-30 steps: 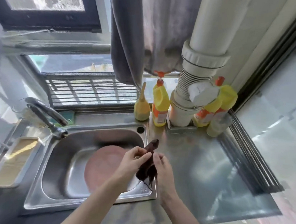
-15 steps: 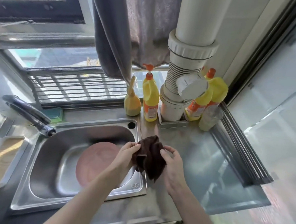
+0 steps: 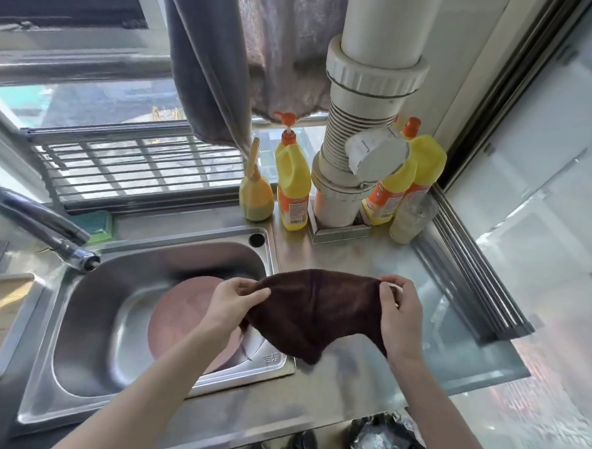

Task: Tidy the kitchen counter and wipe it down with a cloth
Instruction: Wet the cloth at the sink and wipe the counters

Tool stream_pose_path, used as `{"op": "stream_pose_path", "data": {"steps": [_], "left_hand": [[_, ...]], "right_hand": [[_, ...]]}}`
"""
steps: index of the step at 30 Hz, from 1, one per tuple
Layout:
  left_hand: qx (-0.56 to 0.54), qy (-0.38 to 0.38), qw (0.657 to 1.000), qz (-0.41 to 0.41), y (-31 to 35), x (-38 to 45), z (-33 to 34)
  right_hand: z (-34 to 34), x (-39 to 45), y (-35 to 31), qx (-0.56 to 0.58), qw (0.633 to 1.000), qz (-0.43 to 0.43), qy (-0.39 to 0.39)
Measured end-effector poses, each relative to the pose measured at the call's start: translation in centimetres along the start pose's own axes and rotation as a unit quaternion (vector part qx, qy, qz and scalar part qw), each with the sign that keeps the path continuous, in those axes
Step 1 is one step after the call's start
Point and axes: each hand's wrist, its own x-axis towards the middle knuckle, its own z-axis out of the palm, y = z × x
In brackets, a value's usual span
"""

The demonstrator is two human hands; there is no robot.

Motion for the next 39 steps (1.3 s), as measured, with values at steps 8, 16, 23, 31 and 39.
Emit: {"op": "stream_pose_path", "data": {"steps": [8, 16, 23, 31, 39], "left_hand": [[0.193, 0.045, 0.963, 0.181, 1.3, 0.5, -1.7], [0.082, -0.094, 0.989, 0.076, 4.6, -2.9, 3.7], [-0.015, -0.185, 0.98, 0.075, 4.6, -4.8, 5.0], [0.05, -0.261, 0.958, 0.104, 2.6, -4.7, 4.9], [0.005, -0.27, 0.963, 0.019, -1.1, -5.3, 4.9]], "right_hand": [[-2.9, 0.0, -0.4, -0.141, 0.983, -0.113, 0.033], [1.0, -3.9, -4.7, -0.104, 0.988, -0.105, 0.044], [2.6, -7.9, -4.3, 0.032, 0.983, -0.112, -0.143], [-1.1, -5.5, 0.6, 0.005, 0.997, 0.03, -0.072], [-0.7, -7.1, 5.6, 0.258, 0.878, 0.249, -0.317]]}}
